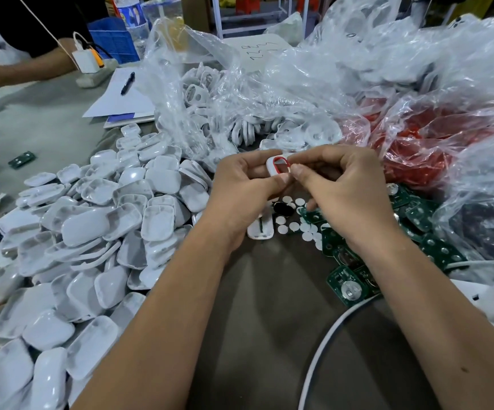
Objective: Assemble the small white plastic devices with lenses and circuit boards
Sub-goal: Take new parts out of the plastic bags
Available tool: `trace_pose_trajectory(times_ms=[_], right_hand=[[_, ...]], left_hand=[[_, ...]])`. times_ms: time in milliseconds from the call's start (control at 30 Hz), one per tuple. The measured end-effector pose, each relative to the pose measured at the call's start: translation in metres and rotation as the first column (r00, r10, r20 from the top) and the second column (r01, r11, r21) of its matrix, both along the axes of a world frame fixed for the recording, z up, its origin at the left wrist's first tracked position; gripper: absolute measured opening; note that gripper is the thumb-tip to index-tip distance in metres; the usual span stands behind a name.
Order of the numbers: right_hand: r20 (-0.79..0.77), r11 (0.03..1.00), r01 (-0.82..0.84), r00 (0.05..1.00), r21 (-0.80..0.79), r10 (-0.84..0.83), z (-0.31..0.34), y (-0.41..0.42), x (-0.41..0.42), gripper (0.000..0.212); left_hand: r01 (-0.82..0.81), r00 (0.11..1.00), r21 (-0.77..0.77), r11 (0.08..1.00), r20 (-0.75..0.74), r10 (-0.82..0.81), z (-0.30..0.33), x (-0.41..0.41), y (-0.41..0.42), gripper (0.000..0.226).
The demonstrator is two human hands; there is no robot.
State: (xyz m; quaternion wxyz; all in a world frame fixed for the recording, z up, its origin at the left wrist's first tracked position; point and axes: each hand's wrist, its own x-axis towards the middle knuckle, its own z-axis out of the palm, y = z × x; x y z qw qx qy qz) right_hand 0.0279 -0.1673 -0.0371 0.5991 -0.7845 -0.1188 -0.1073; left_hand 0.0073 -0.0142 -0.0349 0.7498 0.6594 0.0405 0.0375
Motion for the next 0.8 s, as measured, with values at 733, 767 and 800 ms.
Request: trace_pose_trajectory(times_ms=[733, 767, 800], right_hand=[[0.351, 0.932, 0.033, 0.931, -0.361, 0.103, -0.002, 0.01, -0.004, 0.004], [0.351, 0.934, 0.034, 0.931, -0.357, 0.1, -0.001, 0.009, -0.004, 0.005], [0.348, 0.935, 0.035, 0.932, -0.354, 0.097, -0.001, 0.009, -0.004, 0.005]], left_hand=[[0.087, 0.996, -0.051, 0.995, -0.013, -0.088, 0.007, -0.002, 0.011, 0.04], [0.081, 0.996, -0.067, 0.994, -0.015, -0.082, 0.006, -0.003, 0.01, 0.037], [0.079, 0.997, -0.086, 0.993, -0.018, -0.081, 0.006, -0.003, 0.009, 0.034]])
